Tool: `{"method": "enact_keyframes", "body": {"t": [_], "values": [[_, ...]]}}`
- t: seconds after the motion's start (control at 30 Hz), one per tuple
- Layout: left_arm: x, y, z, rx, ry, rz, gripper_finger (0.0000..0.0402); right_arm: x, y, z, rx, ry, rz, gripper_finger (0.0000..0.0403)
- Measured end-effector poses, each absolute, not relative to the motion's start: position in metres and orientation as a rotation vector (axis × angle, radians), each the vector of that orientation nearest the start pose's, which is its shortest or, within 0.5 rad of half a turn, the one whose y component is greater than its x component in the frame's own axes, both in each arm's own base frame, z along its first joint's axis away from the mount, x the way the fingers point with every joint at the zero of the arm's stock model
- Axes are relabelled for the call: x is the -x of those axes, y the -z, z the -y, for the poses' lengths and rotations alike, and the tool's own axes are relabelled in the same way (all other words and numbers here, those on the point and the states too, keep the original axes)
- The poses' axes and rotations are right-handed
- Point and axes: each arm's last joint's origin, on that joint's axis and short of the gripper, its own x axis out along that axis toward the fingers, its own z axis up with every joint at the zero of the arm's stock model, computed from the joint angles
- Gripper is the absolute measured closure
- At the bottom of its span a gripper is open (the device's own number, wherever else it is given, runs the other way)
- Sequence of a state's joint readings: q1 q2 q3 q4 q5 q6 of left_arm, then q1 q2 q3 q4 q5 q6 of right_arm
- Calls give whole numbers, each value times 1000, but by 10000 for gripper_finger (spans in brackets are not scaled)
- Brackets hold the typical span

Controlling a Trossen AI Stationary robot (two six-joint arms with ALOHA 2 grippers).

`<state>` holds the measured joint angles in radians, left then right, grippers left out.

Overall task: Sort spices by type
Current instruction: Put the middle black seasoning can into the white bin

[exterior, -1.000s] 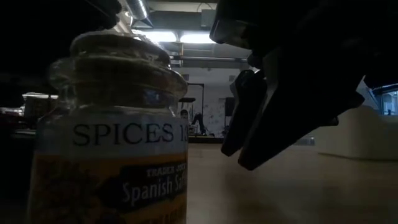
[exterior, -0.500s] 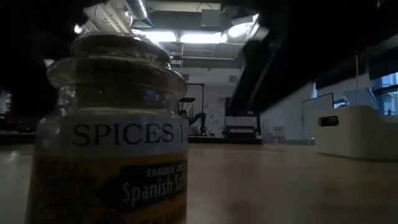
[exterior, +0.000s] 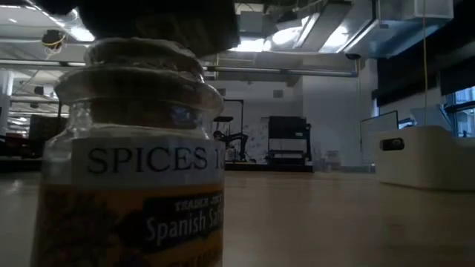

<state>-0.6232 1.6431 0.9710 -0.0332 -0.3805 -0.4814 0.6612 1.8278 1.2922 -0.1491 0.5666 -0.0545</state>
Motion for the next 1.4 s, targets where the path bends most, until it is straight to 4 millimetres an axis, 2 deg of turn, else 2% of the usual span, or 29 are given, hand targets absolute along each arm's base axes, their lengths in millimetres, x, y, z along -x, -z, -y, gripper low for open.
{"method": "enact_keyframes", "body": {"t": [0.13, 0.4, 0.7, 0.8, 1.07, 1.4], "values": [[-284, -207, 189, 162, 85, -614, 139, -327, -229, -237, 555, -126, -512, 100], [-286, -211, 191, 221, 94, -580, 138, -339, -215, -245, 825, -157, -427, 100], [-286, -211, 191, 238, 89, -580, 137, -351, -216, -232, 880, -139, -419, 103], [-286, -211, 191, 237, 88, -583, 137, -355, -216, -227, 869, -159, -422, 126], [-290, -211, 186, 259, 87, -586, 137, -356, -215, -226, 928, -232, -407, 246], [-297, -213, 175, 275, 89, -581, 136, -353, -215, -229, 934, -181, -425, 249]]}}
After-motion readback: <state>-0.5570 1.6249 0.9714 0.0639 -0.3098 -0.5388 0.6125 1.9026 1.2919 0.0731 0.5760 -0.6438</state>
